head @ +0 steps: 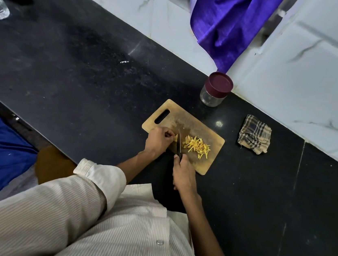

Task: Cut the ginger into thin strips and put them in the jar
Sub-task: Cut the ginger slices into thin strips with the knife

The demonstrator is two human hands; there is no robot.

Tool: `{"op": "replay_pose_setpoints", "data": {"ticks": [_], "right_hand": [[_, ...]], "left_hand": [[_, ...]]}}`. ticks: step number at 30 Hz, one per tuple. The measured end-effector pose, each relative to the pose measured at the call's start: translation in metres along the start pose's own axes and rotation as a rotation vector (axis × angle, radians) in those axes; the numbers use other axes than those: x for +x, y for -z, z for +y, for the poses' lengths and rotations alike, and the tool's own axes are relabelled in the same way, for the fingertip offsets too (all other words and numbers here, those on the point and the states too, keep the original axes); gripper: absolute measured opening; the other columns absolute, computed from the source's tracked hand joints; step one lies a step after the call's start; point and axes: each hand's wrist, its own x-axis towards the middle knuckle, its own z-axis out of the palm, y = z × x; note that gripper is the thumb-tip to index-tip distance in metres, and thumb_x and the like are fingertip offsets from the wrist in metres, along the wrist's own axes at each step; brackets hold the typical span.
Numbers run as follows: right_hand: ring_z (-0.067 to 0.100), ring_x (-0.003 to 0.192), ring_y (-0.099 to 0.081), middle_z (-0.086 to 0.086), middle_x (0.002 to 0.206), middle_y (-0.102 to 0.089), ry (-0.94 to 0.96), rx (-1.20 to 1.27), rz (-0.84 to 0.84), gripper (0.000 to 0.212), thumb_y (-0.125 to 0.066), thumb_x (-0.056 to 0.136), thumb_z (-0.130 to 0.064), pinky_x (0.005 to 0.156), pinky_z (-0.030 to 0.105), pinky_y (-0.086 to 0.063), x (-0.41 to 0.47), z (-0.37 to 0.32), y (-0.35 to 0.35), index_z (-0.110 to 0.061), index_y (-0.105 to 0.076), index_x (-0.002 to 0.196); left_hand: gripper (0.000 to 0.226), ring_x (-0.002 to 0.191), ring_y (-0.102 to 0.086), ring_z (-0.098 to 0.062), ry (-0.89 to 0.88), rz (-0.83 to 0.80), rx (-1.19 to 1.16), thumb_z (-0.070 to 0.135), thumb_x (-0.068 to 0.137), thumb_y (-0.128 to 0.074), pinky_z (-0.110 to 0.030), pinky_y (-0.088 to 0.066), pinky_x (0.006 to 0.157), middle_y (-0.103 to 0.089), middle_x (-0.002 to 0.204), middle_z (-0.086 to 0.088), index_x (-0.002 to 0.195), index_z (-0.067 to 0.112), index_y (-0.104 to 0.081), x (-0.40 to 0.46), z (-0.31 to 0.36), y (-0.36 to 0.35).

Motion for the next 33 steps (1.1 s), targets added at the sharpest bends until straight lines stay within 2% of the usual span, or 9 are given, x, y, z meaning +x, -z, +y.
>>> {"op": "replay_pose_setpoints", "data": {"ticks": [7,10,14,21,26,33], "right_hand": [[0.036,0.086,-0.069,0.017,0.102,-0.064,0.017,-0.049,0.007,0.027,-0.036,0.106,-0.033,0.073,0.055,-0.057,0.001,-0.006,-0.003,-0.009,-0.049,0.108],[0.036,0.086,-0.069,0.017,0.104,-0.064,0.017,-0.059,0.01,0.027,-0.036,0.106,-0.033,0.073,0.055,-0.057,0.001,-0.007,-0.003,-0.009,-0.048,0.108],[0.038,0.096,-0.066,0.02,0.11,-0.063,-0.017,-0.079,0.009,0.029,-0.036,0.106,-0.031,0.08,0.052,-0.055,0.002,-0.011,-0.003,-0.005,-0.049,0.113],[0.04,0.091,-0.068,0.019,0.108,-0.064,-0.132,-0.075,-0.026,0.023,-0.036,0.104,-0.034,0.075,0.057,-0.058,0.012,-0.015,-0.014,-0.012,-0.044,0.106],[0.04,0.107,-0.062,0.02,0.12,-0.06,-0.19,-0.068,-0.07,0.03,-0.04,0.105,-0.028,0.083,0.054,-0.056,0.017,-0.017,-0.013,-0.004,-0.048,0.122],[0.041,0.109,-0.06,0.021,0.123,-0.058,-0.193,-0.104,-0.093,0.028,-0.043,0.102,-0.023,0.085,0.055,-0.055,0.022,-0.016,-0.01,-0.003,-0.048,0.121]], "left_hand": [[0.009,0.06,-0.059,-0.008,0.01,-0.003,0.016,0.014,0.088,-0.066,-0.028,-0.054,0.059,-0.067,0.077,0.001,0.08,0.019,-0.068,0.0,0.003,0.001],[0.008,0.063,-0.059,-0.009,0.01,0.016,0.023,0.014,0.087,-0.066,-0.027,-0.052,0.058,-0.067,0.078,0.0,0.08,0.017,-0.068,0.0,0.004,0.0],[0.007,0.068,-0.063,-0.013,0.017,0.019,0.026,0.014,0.087,-0.067,-0.032,-0.056,0.063,-0.068,0.08,-0.001,0.08,0.016,-0.069,0.001,0.003,-0.001],[0.006,0.073,-0.064,-0.012,0.007,0.038,0.035,0.015,0.086,-0.067,-0.032,-0.056,0.068,-0.069,0.081,-0.001,0.082,0.013,-0.071,0.001,0.002,-0.004],[0.006,0.073,-0.065,-0.015,0.014,0.041,0.033,0.013,0.086,-0.067,-0.035,-0.057,0.068,-0.07,0.082,-0.003,0.083,0.011,-0.071,0.002,0.001,-0.005],[0.007,0.071,-0.064,-0.015,0.019,0.053,0.046,0.014,0.086,-0.066,-0.034,-0.056,0.067,-0.07,0.081,-0.002,0.082,0.012,-0.071,0.003,-0.001,-0.007]]}}
